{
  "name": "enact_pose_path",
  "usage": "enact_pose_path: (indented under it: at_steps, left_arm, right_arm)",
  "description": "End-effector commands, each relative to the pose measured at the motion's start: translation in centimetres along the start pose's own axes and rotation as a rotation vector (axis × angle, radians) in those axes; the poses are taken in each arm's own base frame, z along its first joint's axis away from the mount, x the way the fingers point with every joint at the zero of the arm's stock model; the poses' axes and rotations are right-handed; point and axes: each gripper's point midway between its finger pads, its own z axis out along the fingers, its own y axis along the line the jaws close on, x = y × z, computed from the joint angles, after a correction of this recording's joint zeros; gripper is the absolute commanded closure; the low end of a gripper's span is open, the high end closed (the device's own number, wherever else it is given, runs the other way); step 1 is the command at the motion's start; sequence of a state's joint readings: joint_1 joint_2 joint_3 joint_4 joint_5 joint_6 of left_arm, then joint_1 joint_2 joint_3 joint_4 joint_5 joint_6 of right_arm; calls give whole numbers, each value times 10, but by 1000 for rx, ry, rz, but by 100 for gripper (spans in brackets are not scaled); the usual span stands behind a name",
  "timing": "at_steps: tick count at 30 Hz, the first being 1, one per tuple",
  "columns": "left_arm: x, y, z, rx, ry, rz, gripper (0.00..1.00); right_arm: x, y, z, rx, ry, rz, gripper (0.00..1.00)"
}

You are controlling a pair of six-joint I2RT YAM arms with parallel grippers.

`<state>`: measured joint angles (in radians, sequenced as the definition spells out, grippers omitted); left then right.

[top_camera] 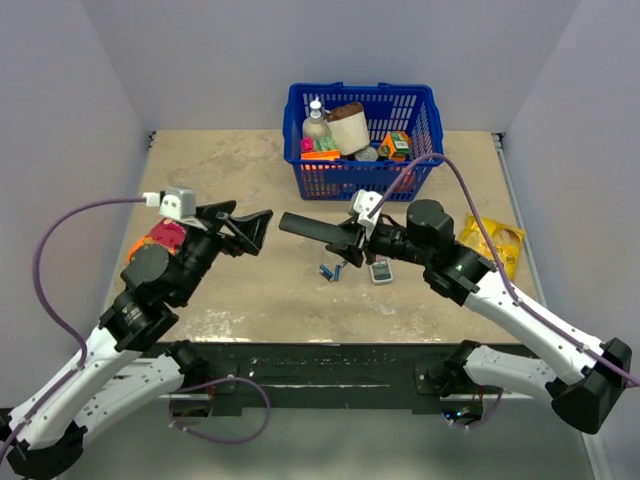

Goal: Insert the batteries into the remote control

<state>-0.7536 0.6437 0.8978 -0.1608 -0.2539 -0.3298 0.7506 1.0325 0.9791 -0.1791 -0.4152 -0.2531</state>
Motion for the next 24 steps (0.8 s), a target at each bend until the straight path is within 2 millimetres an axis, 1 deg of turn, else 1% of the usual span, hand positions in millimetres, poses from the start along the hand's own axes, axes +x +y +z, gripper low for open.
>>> enact_pose_path:
  at_steps: [1,2,3,5,6,7,8,9,10,11,12,14,17,18,19,20,21,22,24]
  left_arm:
    - [-35,4,-2,-36,-273,-513,0]
    - [-34,2,-3,-17,-279,-558,0]
    - [-29,-1,-1,-2,-269,-630,0]
    - [-24,-10,4,37,-248,-678,0]
    - [-23,-14,6,53,-237,-708,0]
    - [-22,-16,9,62,-232,-721,0]
    - [-17,-19,14,65,-214,-732,0]
    - [-13,-19,16,61,-204,-759,0]
    - [-5,-17,20,39,-184,-769,0]
    - [-2,-13,21,14,-181,-806,0]
    - [3,-11,23,-5,-170,-815,0]
    - [15,-4,26,-53,-146,-840,0]
    - [18,-9,31,-31,-139,-861,2]
    - [15,-12,32,-14,-145,-866,4]
    - [18,-15,36,-5,-131,-864,7]
    - [17,-17,37,3,-131,-865,14]
    - [13,-20,38,23,-140,-870,18]
    - [15,-22,41,28,-128,-868,21]
    - [13,-24,42,34,-125,-863,29]
  right_arm:
    - [-56,-13,9,100,-286,108,100]
    - [-56,-15,11,123,-295,120,100]
    - [-63,-9,15,119,-329,116,100]
    - [-61,-6,23,141,-337,154,100]
    - [-68,-2,26,147,-366,162,100]
    - [-68,-1,29,157,-372,173,100]
    - [-67,0,32,168,-375,187,100]
    - [-75,-2,32,196,-416,214,100]
    - [-73,0,33,202,-426,225,100]
    - [-74,2,35,204,-439,237,100]
    - [-79,0,34,226,-464,249,100]
    - [-80,2,37,230,-472,260,100]
    - [-81,5,42,236,-476,270,100]
    - [-81,5,43,243,-478,278,100]
    - [-81,4,43,254,-478,283,100]
    - [-81,4,44,257,-479,285,100]
    - [-78,5,46,266,-472,290,100]
    - [-77,4,46,276,-469,295,100]
    - [-74,4,48,285,-455,298,100]
